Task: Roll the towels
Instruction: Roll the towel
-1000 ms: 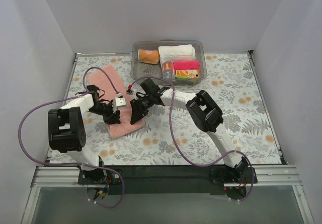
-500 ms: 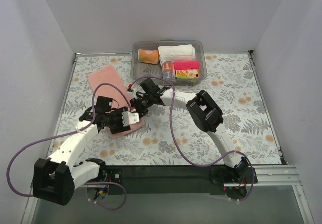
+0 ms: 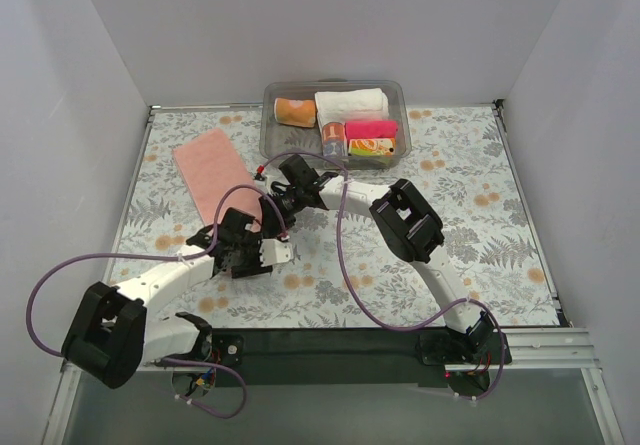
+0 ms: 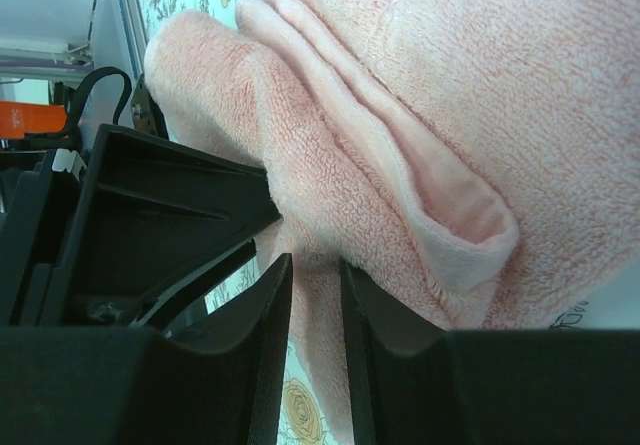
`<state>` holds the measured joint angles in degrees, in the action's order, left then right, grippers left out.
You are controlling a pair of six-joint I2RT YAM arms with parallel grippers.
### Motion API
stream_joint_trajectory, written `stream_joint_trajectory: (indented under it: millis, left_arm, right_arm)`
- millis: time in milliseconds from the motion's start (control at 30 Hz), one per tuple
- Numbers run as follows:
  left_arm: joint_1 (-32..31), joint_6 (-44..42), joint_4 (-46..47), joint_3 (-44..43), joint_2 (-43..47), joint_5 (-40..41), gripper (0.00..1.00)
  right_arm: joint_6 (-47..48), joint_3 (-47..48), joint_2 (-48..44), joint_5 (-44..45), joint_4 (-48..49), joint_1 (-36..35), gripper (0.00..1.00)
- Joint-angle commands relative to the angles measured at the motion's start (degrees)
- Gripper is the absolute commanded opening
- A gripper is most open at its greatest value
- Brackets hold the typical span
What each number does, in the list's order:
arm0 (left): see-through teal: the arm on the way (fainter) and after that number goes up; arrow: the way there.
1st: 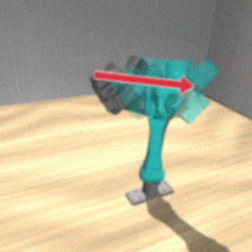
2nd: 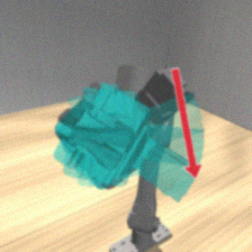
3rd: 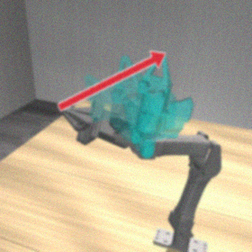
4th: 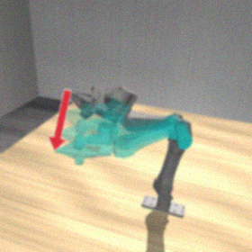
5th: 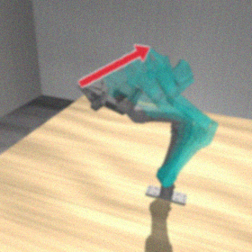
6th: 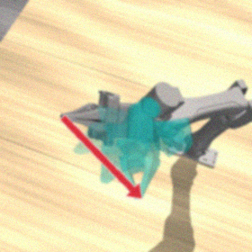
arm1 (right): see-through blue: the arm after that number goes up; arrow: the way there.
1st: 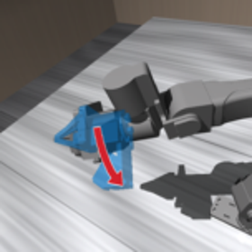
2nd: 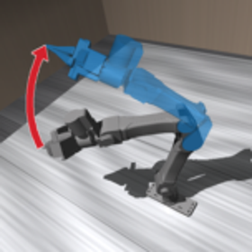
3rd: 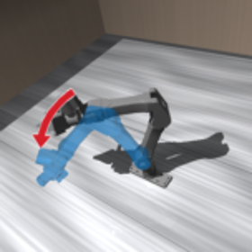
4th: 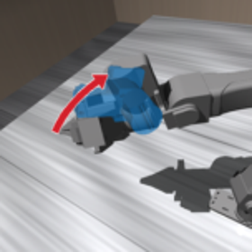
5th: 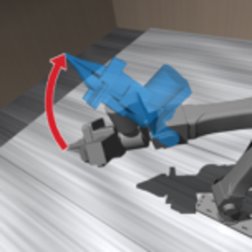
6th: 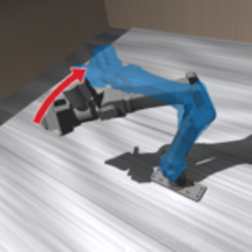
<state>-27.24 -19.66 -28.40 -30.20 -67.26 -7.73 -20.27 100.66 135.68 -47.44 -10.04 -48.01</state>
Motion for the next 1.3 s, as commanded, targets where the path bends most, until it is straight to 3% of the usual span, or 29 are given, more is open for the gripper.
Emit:
stream_joint_trajectory:
  millis: [0, 67, 167, 267, 300, 467, 667, 933, 1267]
  left_arm:
    - [-0.1, 2.0, 2.7, 1.5, -3.7, 4.3, 0.41]
    - [-0.1, 0.1, -2.1, 0.6, -5.3, 0.0, 0.18]
    - [0.3, -3.7, -10.1, -1.9, -5.9, -9.5, 0.10]
    - [1.0, -6.5, -15.6, -3.8, -5.2, -16.2, 0.00]
    - [1.4, -8.0, -16.9, -4.3, -5.3, -17.7, 0.00]
    - [6.4, -12.2, -25.4, -8.9, -9.2, -25.7, 0.00]
    - [16.2, -20.2, -35.6, -18.7, -24.5, -33.8, 0.00]
    - [22.2, -24.7, -45.2, -30.7, -42.3, -38.3, 0.00]
    - [24.0, -25.0, -45.0, -35.4, -49.9, -37.0, 0.02]
  right_arm:
    - [-0.3, -2.0, 0.3, 4.6, 0.7, 0.3, 0.28]
    - [-0.7, -2.5, -0.3, 3.9, 1.2, 0.7, 0.28]
    - [-0.6, -3.3, -2.2, 2.3, 1.6, 2.4, 0.29]
    - [1.2, -4.2, -5.8, 0.2, 1.5, 5.9, 0.38]
    - [1.8, -4.6, -8.0, -0.5, 1.5, 7.0, 0.44]
    - [9.3, -10.1, -16.2, -1.1, 0.1, 14.7, 0.55]
    - [32.4, -19.4, -29.4, 4.2, -4.0, 16.0, 0.62]
    - [54.0, -28.9, -39.6, 15.6, -1.0, 3.8, 0.60]
    - [67.8, -30.1, -31.6, 21.2, 9.4, -9.2, 0.64]
